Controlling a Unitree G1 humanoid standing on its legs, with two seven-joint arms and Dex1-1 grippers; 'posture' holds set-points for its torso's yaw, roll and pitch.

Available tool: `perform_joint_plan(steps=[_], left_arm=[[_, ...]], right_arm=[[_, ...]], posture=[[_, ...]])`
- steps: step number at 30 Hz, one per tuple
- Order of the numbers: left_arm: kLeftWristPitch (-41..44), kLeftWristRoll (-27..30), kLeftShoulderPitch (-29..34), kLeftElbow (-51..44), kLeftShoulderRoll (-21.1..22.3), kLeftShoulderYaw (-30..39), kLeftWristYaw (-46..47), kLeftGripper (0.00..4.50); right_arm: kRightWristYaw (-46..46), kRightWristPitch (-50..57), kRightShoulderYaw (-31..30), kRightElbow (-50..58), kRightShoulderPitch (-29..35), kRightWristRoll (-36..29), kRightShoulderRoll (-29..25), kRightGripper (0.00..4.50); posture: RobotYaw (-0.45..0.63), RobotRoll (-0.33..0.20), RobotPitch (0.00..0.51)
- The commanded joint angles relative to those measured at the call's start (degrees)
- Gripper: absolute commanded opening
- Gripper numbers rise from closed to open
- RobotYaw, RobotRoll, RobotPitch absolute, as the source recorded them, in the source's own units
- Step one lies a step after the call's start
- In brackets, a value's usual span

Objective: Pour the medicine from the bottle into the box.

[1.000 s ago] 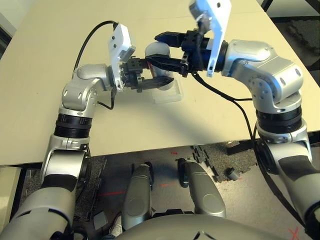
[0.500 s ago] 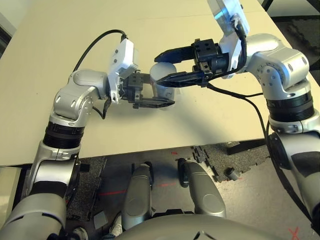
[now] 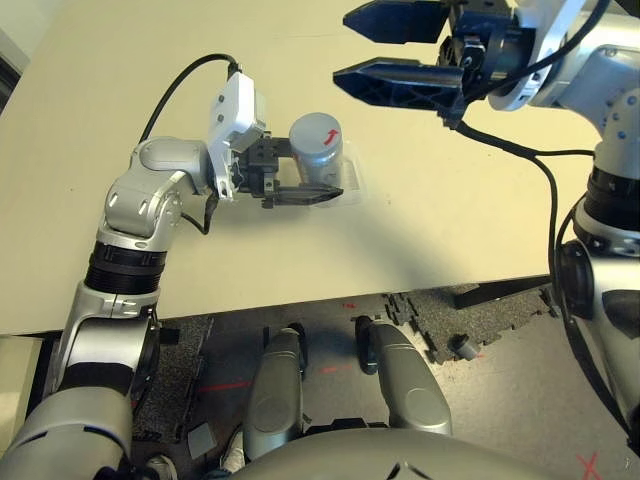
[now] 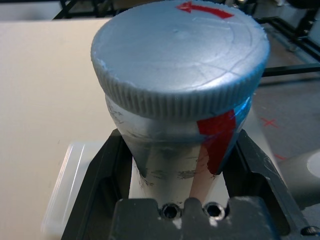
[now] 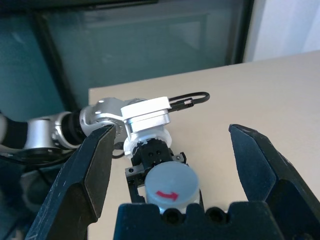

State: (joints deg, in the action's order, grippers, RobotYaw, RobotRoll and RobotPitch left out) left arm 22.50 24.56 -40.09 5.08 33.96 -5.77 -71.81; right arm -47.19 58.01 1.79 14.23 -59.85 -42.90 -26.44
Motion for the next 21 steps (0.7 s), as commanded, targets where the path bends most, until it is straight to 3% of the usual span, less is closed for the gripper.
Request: perform_joint_plan(steps=[1,8,21], left_arm=[[-1.9,-1.5,-1.6,2.6,-0.2,-0.4,-0.5,2.76],[-2.6,-1.8,-2.7,3.9,-1.1,-0.7,-0.5,2.76],[-1.4,-1.3,-2.7,2.1,-1.4,-0.6,-0.2,2.76]], right_arm=[[2.7,-1.6,-4.9,1.7,2.5,4.2,-0.3,4.5],[3.9,-7.2,-11.7,1.3,4.3,11.4,0.3,4.5],[3.1,-10.8,-14.4,-1.6,4.0,16.0,2.0,4.5]], posture=[[0.02,0.0,0.213],[0.02,0.0,0.213],[0.03,0.0,0.22]])
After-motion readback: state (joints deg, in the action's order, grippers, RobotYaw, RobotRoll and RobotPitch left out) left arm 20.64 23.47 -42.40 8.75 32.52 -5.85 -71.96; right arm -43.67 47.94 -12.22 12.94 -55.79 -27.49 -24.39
